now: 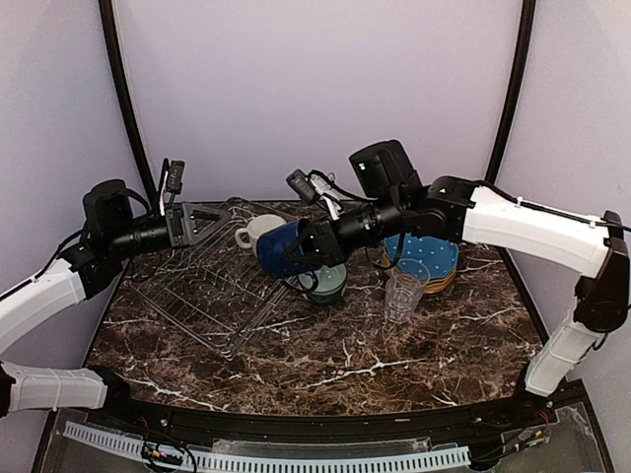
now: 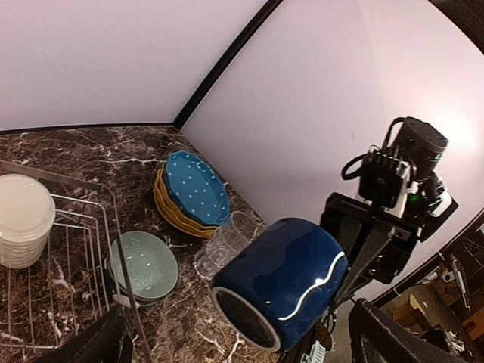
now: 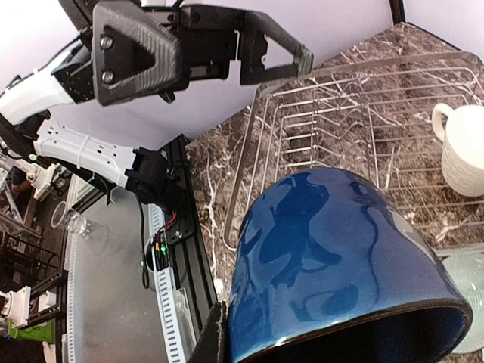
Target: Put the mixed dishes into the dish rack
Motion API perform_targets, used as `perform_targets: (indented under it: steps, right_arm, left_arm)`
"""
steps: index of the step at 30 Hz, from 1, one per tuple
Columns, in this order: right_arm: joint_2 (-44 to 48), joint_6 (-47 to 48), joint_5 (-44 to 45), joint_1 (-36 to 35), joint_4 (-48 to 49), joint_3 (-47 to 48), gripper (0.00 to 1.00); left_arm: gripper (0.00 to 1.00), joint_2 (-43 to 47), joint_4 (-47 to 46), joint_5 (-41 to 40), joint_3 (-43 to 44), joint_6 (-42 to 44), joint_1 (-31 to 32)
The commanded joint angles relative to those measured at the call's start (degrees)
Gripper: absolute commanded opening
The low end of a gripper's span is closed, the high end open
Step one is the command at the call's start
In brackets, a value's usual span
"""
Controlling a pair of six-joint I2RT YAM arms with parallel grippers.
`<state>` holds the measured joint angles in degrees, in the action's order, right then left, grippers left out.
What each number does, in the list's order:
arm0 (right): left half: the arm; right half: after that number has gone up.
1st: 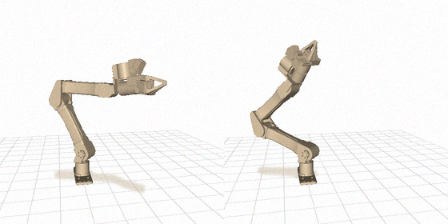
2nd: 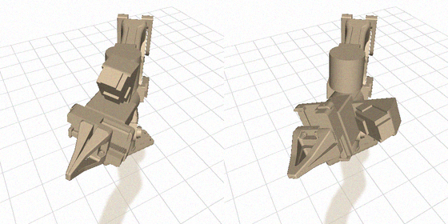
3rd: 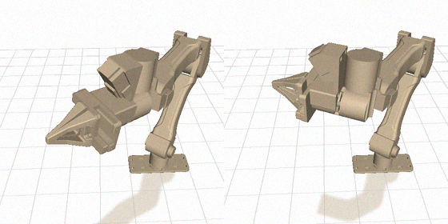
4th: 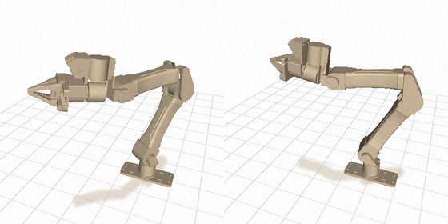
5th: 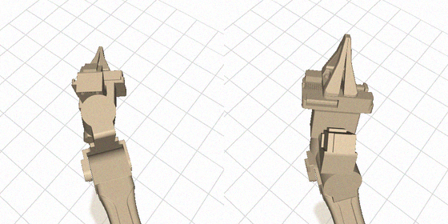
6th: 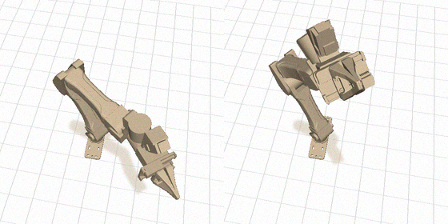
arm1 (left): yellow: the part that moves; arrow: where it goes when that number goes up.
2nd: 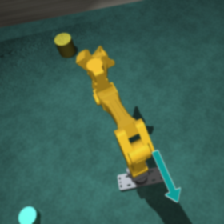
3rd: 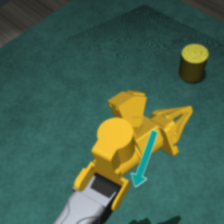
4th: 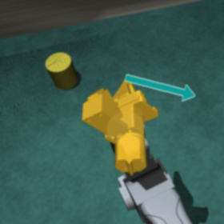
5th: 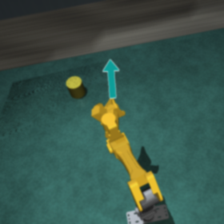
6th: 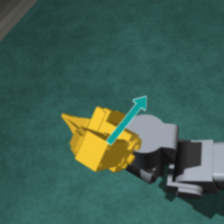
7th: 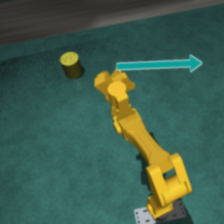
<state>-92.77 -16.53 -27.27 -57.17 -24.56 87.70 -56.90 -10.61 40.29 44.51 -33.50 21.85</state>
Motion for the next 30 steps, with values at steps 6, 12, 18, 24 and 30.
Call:
perform_targets:
  steps: [6,12,18,24,30]
  right_arm:
    - [-1.67,-4.38,-14.23,3.69,28.85,-0.81,0.00]
    - [-2.67,-7.85,-19.06,4.70,34.60,-2.51,0.00]
    - [-3.40,-9.78,-21.03,5.08,38.35,-3.77,0.00]
    - [-3.87,-12.83,-23.48,5.83,44.17,-6.44,0.00]
    - [-4.37,-14.65,-24.76,6.06,47.29,-7.89,0.00]
  left_arm:
    - [0.99,-3.83,-16.08,9.21,-2.81,-11.96,1.50]
    - [0.99,-6.37,-19.41,11.27,-3.02,-13.84,3.63]
    - [0.99,-8.75,-23.97,12.02,-2.48,-16.27,6.52]
    - [0.99,-10.48,-29.47,12.21,-2.71,-19.57,8.20]
    - [0.95,-12.23,-30.57,12.04,-2.15,-20.25,9.93]
